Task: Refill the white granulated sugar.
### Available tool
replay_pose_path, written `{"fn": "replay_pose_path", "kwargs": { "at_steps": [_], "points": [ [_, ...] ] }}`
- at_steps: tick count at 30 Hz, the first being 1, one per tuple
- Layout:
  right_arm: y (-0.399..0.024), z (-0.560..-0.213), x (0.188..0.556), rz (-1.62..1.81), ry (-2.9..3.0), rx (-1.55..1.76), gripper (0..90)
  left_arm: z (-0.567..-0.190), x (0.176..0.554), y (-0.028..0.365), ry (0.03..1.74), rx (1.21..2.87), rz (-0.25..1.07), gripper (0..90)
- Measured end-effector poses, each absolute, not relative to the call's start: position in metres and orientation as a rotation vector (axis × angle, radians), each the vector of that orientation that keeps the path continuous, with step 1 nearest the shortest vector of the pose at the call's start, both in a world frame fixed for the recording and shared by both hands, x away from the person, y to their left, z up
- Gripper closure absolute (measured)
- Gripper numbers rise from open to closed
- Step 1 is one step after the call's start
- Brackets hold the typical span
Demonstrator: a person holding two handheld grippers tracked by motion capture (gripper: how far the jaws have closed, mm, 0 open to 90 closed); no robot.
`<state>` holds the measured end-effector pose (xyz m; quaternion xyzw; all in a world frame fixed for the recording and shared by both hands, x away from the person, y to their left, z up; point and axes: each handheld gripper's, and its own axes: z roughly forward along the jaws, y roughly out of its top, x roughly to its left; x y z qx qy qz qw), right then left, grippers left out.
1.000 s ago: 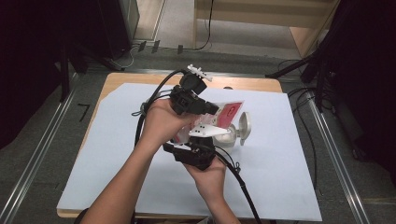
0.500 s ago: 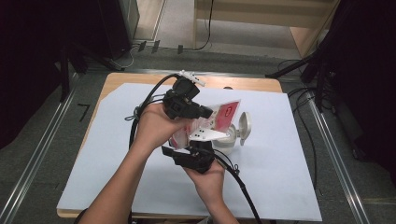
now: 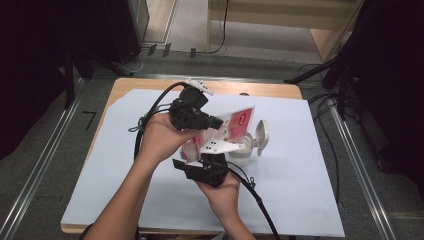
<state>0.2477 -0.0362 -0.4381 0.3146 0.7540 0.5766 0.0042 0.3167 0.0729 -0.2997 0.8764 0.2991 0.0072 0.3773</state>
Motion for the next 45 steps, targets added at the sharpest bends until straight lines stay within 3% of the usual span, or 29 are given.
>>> {"fn": "replay_pose_path", "kwargs": {
  "at_steps": [45],
  "points": [
    [-0.04, -0.467, 0.253, 1.681, 2.379, 1.016, 60.7, -0.322, 0.308, 0.109, 0.777, 2.198, -0.047, 90.0]
  ]
}}
